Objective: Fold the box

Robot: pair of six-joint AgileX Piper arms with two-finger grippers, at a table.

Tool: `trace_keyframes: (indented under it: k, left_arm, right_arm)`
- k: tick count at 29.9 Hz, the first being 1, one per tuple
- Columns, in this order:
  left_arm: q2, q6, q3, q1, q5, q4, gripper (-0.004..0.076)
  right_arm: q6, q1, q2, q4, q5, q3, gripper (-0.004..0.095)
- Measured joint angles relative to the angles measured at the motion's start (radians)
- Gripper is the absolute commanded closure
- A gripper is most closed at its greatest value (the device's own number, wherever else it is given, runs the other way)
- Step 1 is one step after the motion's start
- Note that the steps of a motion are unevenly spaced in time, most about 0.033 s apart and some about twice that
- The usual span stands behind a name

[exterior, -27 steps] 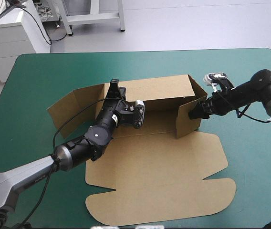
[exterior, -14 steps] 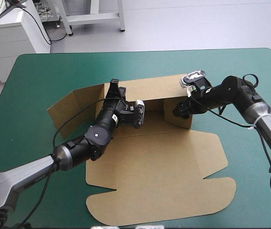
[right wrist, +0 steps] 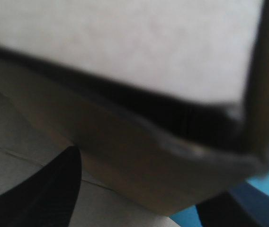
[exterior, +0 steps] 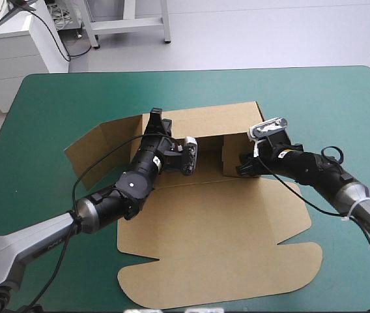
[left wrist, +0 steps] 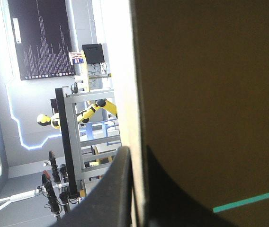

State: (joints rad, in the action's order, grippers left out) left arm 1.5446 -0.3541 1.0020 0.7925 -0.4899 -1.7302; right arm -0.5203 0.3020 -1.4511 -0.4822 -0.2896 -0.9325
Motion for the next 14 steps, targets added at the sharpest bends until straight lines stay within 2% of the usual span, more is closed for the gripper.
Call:
trace_keyframes:
  k: [7,14]
  left_arm:
    - [0.000,0.000,0.000,0.000,-0.003,0.000,0.0732]
    - [0.000,0.000,0.000,-0.001,-0.013,0.003,0.0732]
  right_arm:
    - [0.004,0.001,0.002,-0.006,0.102,0.036,0.0928]
    - [0.007,0.001,0.002,-0.006,0.140,0.045,0.0922]
